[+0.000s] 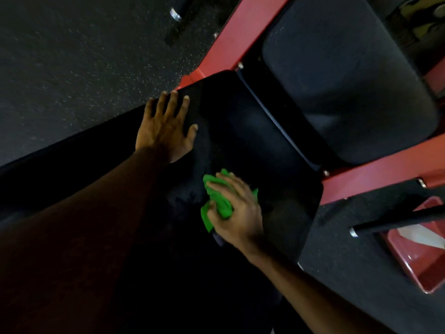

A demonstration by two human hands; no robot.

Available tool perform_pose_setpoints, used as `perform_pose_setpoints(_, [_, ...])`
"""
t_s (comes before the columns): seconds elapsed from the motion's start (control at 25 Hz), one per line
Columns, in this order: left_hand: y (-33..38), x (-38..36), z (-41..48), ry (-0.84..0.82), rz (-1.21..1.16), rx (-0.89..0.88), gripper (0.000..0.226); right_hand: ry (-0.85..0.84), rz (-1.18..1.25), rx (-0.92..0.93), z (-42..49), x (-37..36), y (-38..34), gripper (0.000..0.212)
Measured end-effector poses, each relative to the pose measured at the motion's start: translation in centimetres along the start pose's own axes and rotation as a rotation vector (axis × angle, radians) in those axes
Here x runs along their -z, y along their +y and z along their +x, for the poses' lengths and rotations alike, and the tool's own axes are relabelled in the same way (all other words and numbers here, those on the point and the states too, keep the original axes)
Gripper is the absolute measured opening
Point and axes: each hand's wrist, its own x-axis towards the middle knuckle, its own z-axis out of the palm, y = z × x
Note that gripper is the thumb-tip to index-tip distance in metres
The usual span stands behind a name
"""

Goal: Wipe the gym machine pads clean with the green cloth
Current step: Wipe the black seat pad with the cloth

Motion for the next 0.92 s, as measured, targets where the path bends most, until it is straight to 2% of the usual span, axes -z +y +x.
perform_pose_setpoints(0.08, [-0.5, 0.6, -0.6, 0.027, -0.058, -0.02, 0.069, -0.016, -0.05, -0.008, -0.9, 0.8, 1.9, 0.04])
perform_pose_setpoints(0.24, [-4.3, 1.9, -5.0, 0.024, -0.035, -0.053, 0.073, 0.137, -0.097, -0.398, 2.4, 2.1, 5.8, 0.044])
perform_pose_setpoints(0.32, [-6.2, 2.5, -7.3, 0.022, -0.025, -0.075, 0.074, 0.157, -0.1, -0.464, 2.1, 1.3, 4.0, 0.045])
perform_pose_setpoints(0.4, [-6.6, 2.6, -8.1, 0.019, -0.016, -0.086, 0.074, 0.122, -0.066, -0.372, 0.0, 0.1, -0.2, 0.047])
perform_pose_setpoints(0.52, [-6.1, 2.2, -7.9, 0.031, -0.001, -0.066, 0.072, 0.019, 0.02, -0.111, -5.7, -1.2, -6.0, 0.043])
perform_pose_setpoints(0.64, [-6.1, 2.2, -7.9, 0.019, -0.003, -0.063, 0.072, -0.024, -0.012, -0.012, -5.5, -0.9, -5.5, 0.039])
perform_pose_setpoints(0.72, [-6.2, 2.2, -7.9, 0.016, 0.002, -0.057, 0.073, 0.024, -0.055, -0.116, -1.1, -0.9, -2.8, 0.041])
perform_pose_setpoints(0.84, [-6.1, 2.2, -7.8, 0.009, 0.016, -0.064, 0.072, 0.142, -0.079, -0.406, 7.2, -0.5, 0.6, 0.042])
perform_pose_setpoints(0.92, [-6.1, 2.1, -7.8, 0.002, 0.02, -0.057, 0.069, 0.136, -0.095, -0.489, 8.8, -0.7, 0.6, 0.04])
